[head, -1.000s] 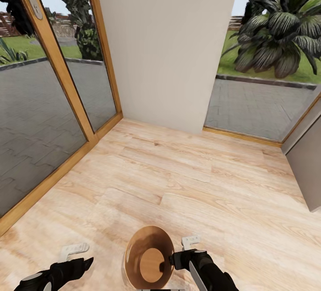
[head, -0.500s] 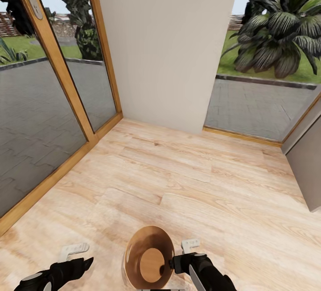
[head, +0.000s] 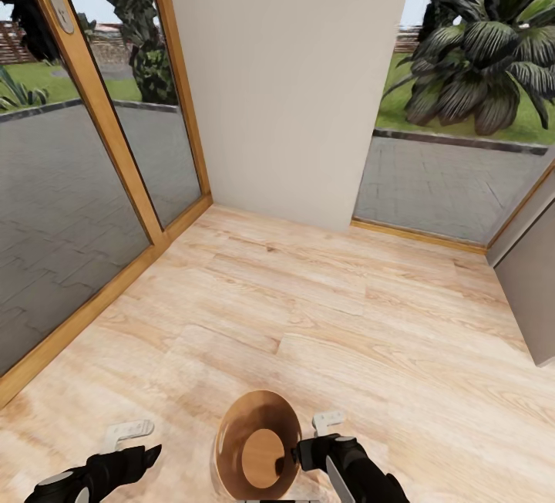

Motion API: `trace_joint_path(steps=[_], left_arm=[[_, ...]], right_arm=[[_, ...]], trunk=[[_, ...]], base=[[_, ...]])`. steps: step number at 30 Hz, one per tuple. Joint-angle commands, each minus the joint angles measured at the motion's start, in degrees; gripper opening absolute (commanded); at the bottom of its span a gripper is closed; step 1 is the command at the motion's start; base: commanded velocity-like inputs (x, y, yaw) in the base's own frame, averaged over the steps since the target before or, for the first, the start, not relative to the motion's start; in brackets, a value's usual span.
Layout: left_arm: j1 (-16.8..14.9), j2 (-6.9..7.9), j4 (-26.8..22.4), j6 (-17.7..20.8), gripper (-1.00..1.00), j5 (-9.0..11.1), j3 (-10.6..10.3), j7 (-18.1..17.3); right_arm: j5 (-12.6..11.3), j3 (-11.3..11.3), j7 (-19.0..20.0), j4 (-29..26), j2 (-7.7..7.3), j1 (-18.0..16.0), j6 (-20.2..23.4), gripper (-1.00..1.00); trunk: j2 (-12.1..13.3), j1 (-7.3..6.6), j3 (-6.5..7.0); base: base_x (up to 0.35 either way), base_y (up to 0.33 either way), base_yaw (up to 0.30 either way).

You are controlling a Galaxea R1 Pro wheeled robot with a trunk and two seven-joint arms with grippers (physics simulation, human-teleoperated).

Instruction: Put the three can of soda from the living room inside the tash can in the kitchen.

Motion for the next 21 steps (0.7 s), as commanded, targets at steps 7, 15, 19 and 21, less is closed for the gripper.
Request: trace_joint_path(steps=[7,15,19,21], left_arm=[[0.0,0.02,0.0,0.0,1.00,0.0,0.0,0.0],[0.0,0.00,0.0,0.0,1.00,0.0,0.0,-0.1],[0.0,0.00,0.0,0.0,1.00,-0.1,0.0,-0.1],[0.0,0.00,0.0,0.0,1.00,-0.1,0.0,-0.1]], right_arm=[[0.0,0.0,0.0,-0.4,0.00,0.0,-0.1,-1.00],[0.0,0.0,0.0,-0.4,0.00,0.0,-0.1,-1.00],[-0.1,0.0,0.0,-0.6,0.00,0.0,-0.1,-1.00],[-0.1,0.0,0.0,-1.1,0.00,0.0,-0.1,-1.00]], trunk=[[0.0,0.00,0.00],[0.0,0.00,0.00],[0.0,0.00,0.00],[0.0,0.00,0.00]], base=[[0.000,0.000,0.000],[0.000,0.000,0.000],[0.000,0.000,0.000],[0.000,0.000,0.000]])
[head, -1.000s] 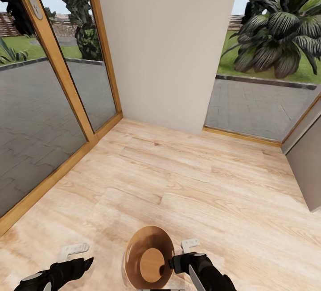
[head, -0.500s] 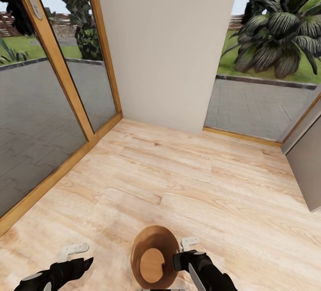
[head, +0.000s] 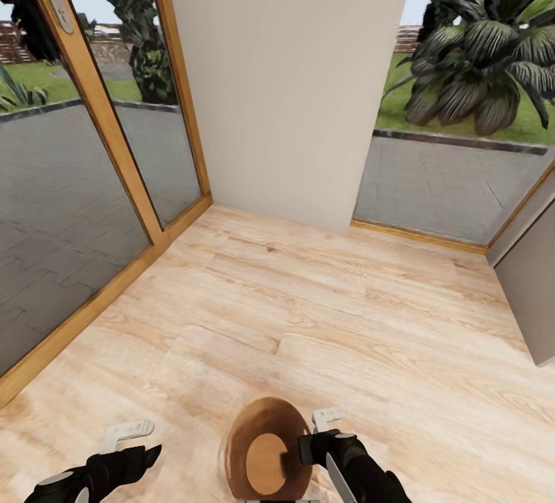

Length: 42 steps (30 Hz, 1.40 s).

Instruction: Put the three can of soda from the living room inside the tash can in the kitchen.

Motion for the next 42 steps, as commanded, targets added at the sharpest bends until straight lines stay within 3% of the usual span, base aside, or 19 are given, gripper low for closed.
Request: trace_joint_path(steps=[1,8,9,15,19,28,35,42], left_arm=[[0.0,0.00,0.0,0.0,1.00,0.0,0.0,0.0],[0.0,0.05,0.0,0.0,1.00,0.0,0.0,0.0],[0.0,0.08,0.0,0.0,1.00,0.1,0.0,0.0],[0.0,0.09,0.0,0.0,1.00,0.1,0.0,0.0],[0.0,0.09,0.0,0.0,1.00,0.1,0.0,0.0],[0.0,0.12,0.0,0.0,1.00,0.1,0.0,-0.1],[0.0,0.09,0.0,0.0,1.00,0.1,0.0,-0.1],[0.0,0.09,0.0,0.0,1.00,0.2,0.0,-0.1]], right_arm=[[-0.2,0.0,-0.1,-0.4,0.00,0.0,-0.4,-1.00],[-0.7,0.0,-0.3,-1.4,0.00,0.1,-5.5,-1.00],[-0.7,2.9,-1.0,-17.4,0.00,0.2,4.4,-1.00],[-0.7,3.2,-1.0,-25.8,0.00,0.2,11.8,-1.00],[-0.7,3.2,-1.0,-28.7,0.00,0.3,13.7,-1.00],[-0.7,3.2,-0.9,-29.3,0.00,0.3,14.0,-1.00],[-5.0,3.2,-0.9,-32.8,0.00,0.3,18.0,-1.00],[-5.1,3.1,-0.9,-34.9,0.00,0.3,20.4,-1.00]], trunk=[[0.0,0.00,0.00],[0.0,0.00,0.00],[0.0,0.00,0.00],[0.0,0.00,0.00],[0.0,0.00,0.00],[0.0,0.00,0.00],[0.0,0.00,0.00],[0.0,0.00,0.00]], base=[[0.000,0.000,0.000],[0.000,0.000,0.000],[0.000,0.000,0.000],[0.000,0.000,0.000],[0.000,0.000,0.000],[0.000,0.000,0.000],[0.000,0.000,0.000],[0.000,0.000,0.000]])
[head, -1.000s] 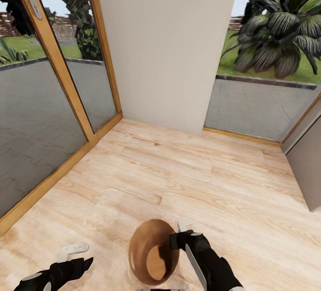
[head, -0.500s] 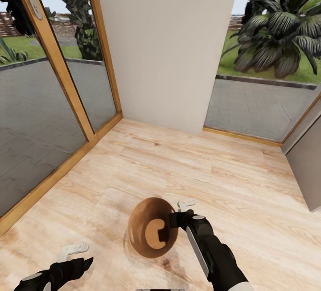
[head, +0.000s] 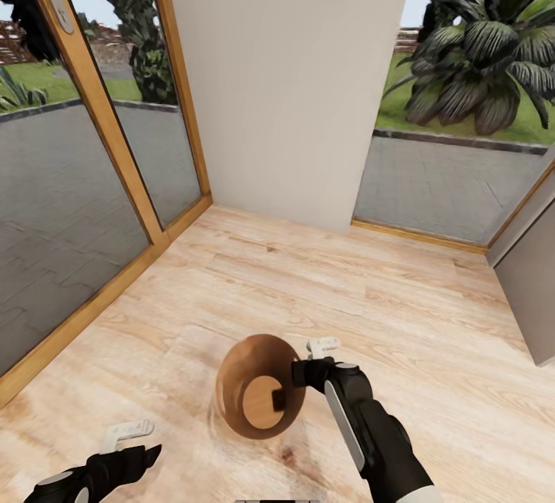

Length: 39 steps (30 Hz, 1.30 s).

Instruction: Put the three can of soda from the living room inside the tash can in the kitchen.

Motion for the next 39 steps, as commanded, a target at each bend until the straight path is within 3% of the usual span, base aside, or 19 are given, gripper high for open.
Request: trace_joint_path(steps=[1,7,8,9,11,15,18,22,29,33,39], left_arm=[[0.0,0.00,0.0,0.0,1.00,0.0,0.0,0.0],[0.0,0.12,0.0,0.0,1.00,0.2,0.0,-0.1],[0.0,0.14,0.0,0.0,1.00,0.2,0.0,-0.1],[0.0,0.16,0.0,0.0,1.00,0.2,0.0,-0.1],[0.0,0.17,0.0,0.0,1.00,0.2,0.0,-0.1],[0.0,0.17,0.0,0.0,1.00,0.2,0.0,-0.1],[0.0,0.15,0.0,0.0,1.00,0.2,0.0,-0.1],[0.0,0.15,0.0,0.0,1.00,0.2,0.0,-0.1],[0.0,0.17,0.0,0.0,1.00,0.1,0.0,0.0],[0.0,0.18,0.0,0.0,1.00,0.1,0.0,0.0],[0.0,0.18,0.0,0.0,1.00,0.2,0.0,0.0]], right_arm=[[-1.1,0.0,0.3,-0.1,0.01,0.0,0.0,-1.00],[-0.9,-0.1,0.3,-3.9,0.01,0.3,1.2,-1.00],[-0.9,-0.2,0.3,-6.7,0.01,0.2,2.4,-1.00],[-0.8,-0.2,0.2,-13.0,0.01,0.1,6.3,-1.00],[-0.8,-0.7,0.2,-17.5,0.01,0.1,10.1,-1.00],[-0.9,-4.8,0.2,-19.9,0.01,0.1,12.9,-1.00],[-0.9,-11.1,0.3,-20.5,0.01,0.1,14.0,-1.00],[-0.7,-14.4,0.4,-20.7,0.01,0.1,14.2,-1.00],[-0.6,-15.4,0.3,-20.6,-0.13,0.1,14.6,-1.00],[-0.2,-15.5,0.3,-20.7,-0.22,0.1,17.2,-1.00],[-0.1,-15.7,0.3,-20.6,-0.25,0.0,17.3,-1.00]], trunk=[[0.0,0.00,0.00],[0.0,0.00,0.00],[0.0,0.00,0.00],[0.0,0.00,0.00],[0.0,0.00,0.00],[0.0,0.00,0.00],[0.0,0.00,0.00],[0.0,0.00,0.00],[0.0,0.00,0.00],[0.0,0.00,0.10],[0.0,0.00,0.32]], base=[[0.000,0.000,0.000],[0.000,0.000,0.000],[0.000,0.000,0.000],[0.000,0.000,0.000],[0.000,0.000,0.000],[0.000,0.000,0.000],[0.000,0.000,0.000],[0.000,0.000,0.000],[0.000,0.000,-0.020],[0.000,0.000,-0.259],[0.000,0.000,-0.276]])
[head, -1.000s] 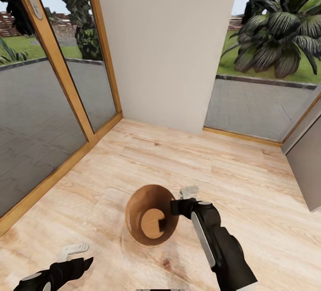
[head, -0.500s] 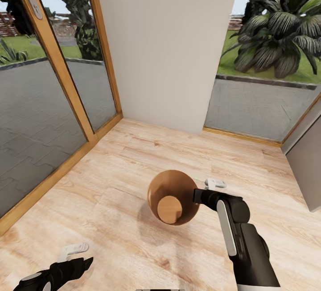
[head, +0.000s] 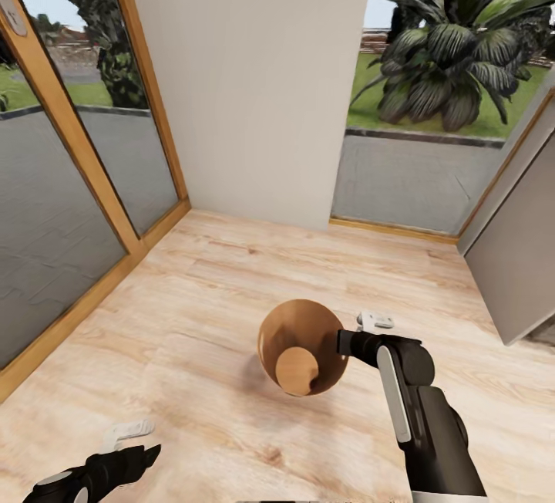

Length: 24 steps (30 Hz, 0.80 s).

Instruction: Put the three can of soda from the living room inside the tash can in the kitchen.

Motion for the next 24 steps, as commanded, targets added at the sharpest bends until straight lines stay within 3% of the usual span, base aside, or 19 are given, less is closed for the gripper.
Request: trace_joint_path(steps=[1,7,12,24], left_arm=[[0.0,0.00,0.0,0.0,1.00,0.0,0.0,0.0],[0.0,0.00,0.0,0.0,1.00,0.0,0.0,0.0],[0.0,-0.06,0.0,0.0,1.00,0.1,0.0,0.0],[0.0,-0.15,-0.5,0.1,1.00,0.2,-0.3,-2.4]], right_arm=[[-1.1,-0.1,0.3,0.0,-0.02,0.0,0.0,-1.00],[-1.0,-0.2,0.3,0.0,-0.23,0.0,0.0,-1.00],[-1.1,-0.3,0.3,0.0,-1.60,0.0,0.0,-1.00],[-1.1,-0.4,0.3,0.0,-1.75,0.0,0.0,-1.00]], trunk=[[0.0,0.00,0.04],[0.0,0.00,0.27],[0.0,0.00,0.48],[0.0,0.00,1.12]], base=[[0.000,0.000,-0.279],[0.000,0.000,-0.279],[0.000,0.000,-0.275],[0.000,0.000,-0.249]])
